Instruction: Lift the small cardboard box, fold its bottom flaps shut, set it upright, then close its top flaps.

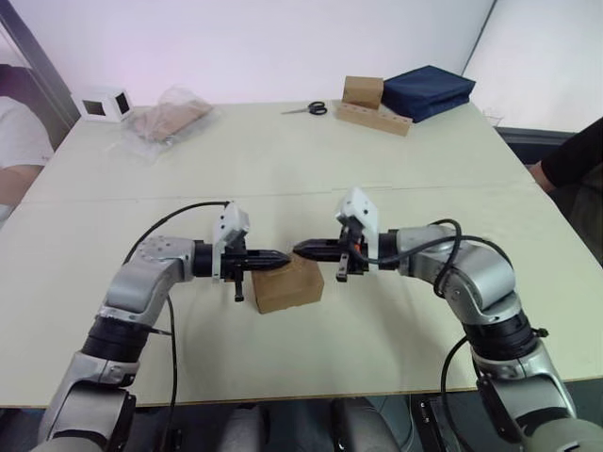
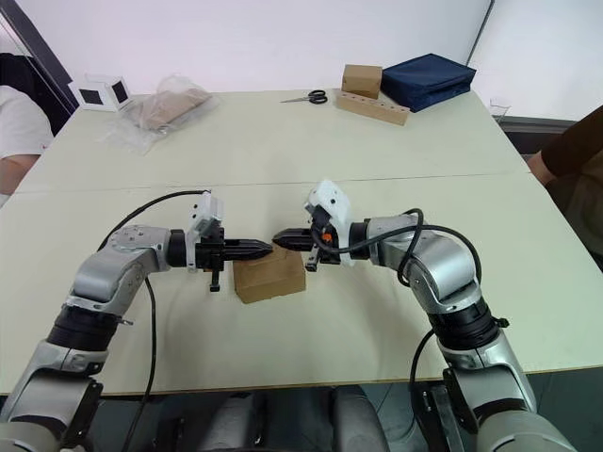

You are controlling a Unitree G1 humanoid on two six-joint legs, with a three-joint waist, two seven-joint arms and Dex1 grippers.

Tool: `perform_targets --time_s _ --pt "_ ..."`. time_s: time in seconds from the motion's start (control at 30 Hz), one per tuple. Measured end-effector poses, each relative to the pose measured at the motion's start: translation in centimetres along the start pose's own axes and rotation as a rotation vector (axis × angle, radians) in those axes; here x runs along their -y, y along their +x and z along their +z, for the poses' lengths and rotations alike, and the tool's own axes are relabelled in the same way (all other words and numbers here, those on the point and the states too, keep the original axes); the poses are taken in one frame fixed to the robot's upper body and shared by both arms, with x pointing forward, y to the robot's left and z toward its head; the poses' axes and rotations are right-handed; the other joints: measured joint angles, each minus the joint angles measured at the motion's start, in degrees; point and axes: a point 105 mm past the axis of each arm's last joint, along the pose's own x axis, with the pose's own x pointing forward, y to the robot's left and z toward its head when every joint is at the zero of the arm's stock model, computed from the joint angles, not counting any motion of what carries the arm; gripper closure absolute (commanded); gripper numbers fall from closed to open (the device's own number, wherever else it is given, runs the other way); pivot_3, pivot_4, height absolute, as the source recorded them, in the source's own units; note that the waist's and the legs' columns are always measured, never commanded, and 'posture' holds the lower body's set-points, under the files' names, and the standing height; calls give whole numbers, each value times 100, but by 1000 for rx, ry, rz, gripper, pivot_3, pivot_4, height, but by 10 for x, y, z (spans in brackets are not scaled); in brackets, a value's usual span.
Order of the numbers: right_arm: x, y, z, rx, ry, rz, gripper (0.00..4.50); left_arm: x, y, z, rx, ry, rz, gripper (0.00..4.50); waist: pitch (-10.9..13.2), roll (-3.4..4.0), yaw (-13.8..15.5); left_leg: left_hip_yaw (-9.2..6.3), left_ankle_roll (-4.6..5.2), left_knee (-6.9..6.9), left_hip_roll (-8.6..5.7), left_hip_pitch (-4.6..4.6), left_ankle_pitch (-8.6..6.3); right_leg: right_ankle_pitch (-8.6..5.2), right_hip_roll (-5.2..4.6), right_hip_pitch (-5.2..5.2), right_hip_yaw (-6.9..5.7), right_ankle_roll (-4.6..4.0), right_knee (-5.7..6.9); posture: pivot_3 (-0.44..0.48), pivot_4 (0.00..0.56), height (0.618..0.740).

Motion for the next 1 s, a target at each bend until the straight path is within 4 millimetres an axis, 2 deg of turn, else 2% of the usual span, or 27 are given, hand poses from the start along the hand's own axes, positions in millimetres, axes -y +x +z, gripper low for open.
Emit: perform_targets --time_s 0.2,0.3,0.37,0.47,0.63,0.77,0.93,1.0 --pt "-6 12 -19 -49 22 27 4500 3 -7 4 21 -52 34 4490 0 0 -3 0 1 0 0 -1 0 0 0 -1 0 0 0 0 150 740" --pt "-8 19 -37 -104 3 30 4500 3 -20 25 103 -74 87 4490 1 -1 -7 0 1 0 2 -1 0 0 0 -2 1 0 0 0 150 740" --pt "-8 20 -37 -110 -39 28 4500 8 -32 39 124 -45 119 4490 -1 -1 -20 0 0 0 3 3 0 0 1 1 1 0 0 0 150 740" --pt "-7 20 -37 -108 -50 29 4500 18 -45 35 107 -60 155 4490 -2 1 -18 1 0 -2 4 6 0 0 0 3 3 0 0 0 150 740" --pt "-4 17 -34 -96 -34 15 4500 32 -54 8 71 -166 200 4490 -2 -1 29 -5 -1 0 3 5 0 0 -2 8 -2 0 0 0 150 740" --pt "-1 12 -28 -67 19 10 4500 37 -50 15 86 -151 196 4490 -1 -1 46 -2 -1 0 1 5 1 0 -4 9 -1 0 -2 0 150 740" --pt "2 0 -2 0 26 -5 4500 42 -46 16 101 -159 193 4490 -1 -1 7 -3 -1 -4 2 3 0 0 0 3 -1 0 -2 0 150 740" --pt "0 -4 1 1 20 -1 4500 42 -46 16 103 -159 201 4490 -1 0 8 -2 -1 -5 3 3 0 0 0 3 -1 -1 -2 0 150 740"
